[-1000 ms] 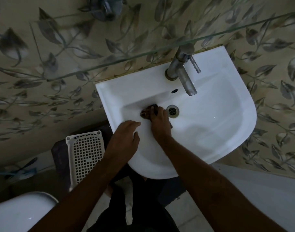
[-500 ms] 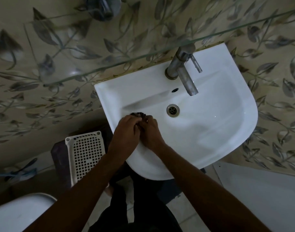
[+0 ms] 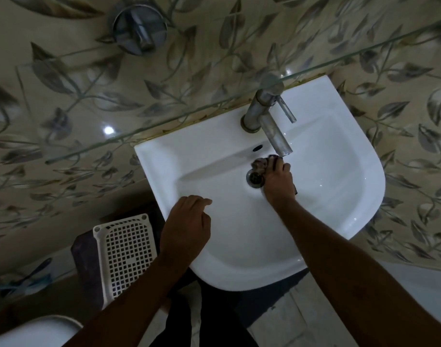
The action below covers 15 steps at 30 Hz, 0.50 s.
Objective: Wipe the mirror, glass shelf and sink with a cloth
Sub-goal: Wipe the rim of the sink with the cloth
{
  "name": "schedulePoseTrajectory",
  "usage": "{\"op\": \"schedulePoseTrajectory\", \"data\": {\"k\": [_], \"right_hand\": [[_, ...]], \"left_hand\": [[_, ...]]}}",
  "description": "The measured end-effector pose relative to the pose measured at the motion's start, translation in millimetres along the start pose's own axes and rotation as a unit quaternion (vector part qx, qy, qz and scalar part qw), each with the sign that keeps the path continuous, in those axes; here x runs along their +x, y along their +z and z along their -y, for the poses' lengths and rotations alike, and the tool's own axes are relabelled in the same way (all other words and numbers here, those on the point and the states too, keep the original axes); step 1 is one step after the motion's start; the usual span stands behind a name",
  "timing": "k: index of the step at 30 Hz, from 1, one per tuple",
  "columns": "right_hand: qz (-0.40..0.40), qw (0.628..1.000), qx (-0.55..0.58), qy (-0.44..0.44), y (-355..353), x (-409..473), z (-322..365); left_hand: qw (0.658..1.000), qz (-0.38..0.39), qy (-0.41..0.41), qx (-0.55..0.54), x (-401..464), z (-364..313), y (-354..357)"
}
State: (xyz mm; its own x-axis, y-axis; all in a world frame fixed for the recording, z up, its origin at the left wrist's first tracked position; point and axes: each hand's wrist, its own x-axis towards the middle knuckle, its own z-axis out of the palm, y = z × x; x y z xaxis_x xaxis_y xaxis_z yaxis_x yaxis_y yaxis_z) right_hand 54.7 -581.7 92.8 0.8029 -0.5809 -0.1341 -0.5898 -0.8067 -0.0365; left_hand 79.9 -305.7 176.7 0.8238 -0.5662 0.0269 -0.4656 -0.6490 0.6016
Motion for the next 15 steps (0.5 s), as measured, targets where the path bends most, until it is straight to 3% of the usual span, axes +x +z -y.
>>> {"op": "schedulePoseTrajectory", "data": {"k": [4, 7, 11, 15], "right_hand": [[0.062, 0.996, 0.028, -0.056, 8, -22, 31], [0.115, 0.982, 0.114, -0.093, 11, -58, 70], [0.122, 0.960, 0.144, -0.205, 2, -98, 110], [0.176, 0.939, 0.163, -0.246, -11, -115, 91]], "left_hand": [[1.000, -0.009, -0.004, -0.004, 0, -1, 0], [1.000, -0.006, -0.005, -0.006, 0, 1, -1], [1.000, -0.008, -0.002, 0.004, 1, -2, -2], [0.998, 0.008, 0.034, 0.045, 2, 0, 0]]}}
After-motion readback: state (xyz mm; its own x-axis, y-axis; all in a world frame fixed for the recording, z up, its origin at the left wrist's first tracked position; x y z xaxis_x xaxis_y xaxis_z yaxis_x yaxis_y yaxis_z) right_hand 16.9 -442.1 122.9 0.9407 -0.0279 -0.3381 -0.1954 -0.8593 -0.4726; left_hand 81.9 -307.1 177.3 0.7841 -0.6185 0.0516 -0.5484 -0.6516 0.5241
